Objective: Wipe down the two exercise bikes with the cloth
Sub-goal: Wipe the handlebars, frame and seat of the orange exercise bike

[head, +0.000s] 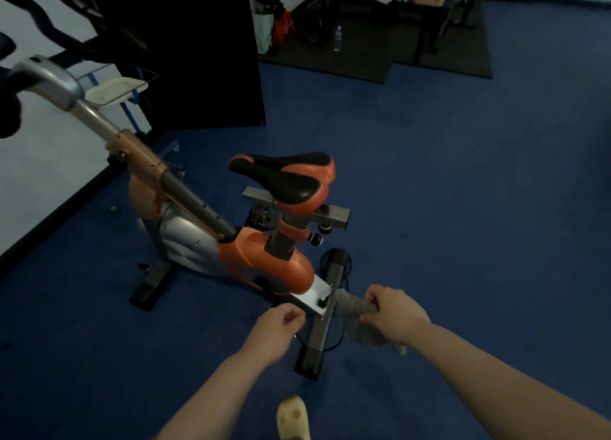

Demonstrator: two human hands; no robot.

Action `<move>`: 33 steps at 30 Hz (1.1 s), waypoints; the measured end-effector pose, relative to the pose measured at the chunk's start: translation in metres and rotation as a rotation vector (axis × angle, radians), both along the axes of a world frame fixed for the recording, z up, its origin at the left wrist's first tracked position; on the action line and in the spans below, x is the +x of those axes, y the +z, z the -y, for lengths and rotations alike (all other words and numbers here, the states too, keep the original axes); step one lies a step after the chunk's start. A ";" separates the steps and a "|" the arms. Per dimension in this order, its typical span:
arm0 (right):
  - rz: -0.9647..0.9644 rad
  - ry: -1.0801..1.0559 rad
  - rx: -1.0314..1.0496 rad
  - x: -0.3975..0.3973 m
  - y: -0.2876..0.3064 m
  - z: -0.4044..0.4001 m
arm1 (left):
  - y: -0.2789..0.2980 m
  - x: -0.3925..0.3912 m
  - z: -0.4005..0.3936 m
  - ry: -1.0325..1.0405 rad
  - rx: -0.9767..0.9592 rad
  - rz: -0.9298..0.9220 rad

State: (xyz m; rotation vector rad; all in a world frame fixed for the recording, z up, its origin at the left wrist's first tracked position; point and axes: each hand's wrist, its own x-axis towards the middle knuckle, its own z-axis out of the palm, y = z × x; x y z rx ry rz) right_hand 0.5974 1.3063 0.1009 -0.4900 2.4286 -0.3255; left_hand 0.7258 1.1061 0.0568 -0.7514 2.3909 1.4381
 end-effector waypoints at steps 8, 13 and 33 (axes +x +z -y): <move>-0.016 -0.116 -0.043 -0.079 -0.001 -0.023 | 0.004 -0.087 -0.018 -0.088 0.034 0.028; 0.011 -0.045 -0.061 -0.151 -0.010 -0.041 | -0.003 -0.157 -0.037 -0.053 -0.005 0.037; -0.029 0.305 -0.101 -0.471 0.016 0.000 | 0.007 -0.427 -0.051 0.347 -0.006 -0.079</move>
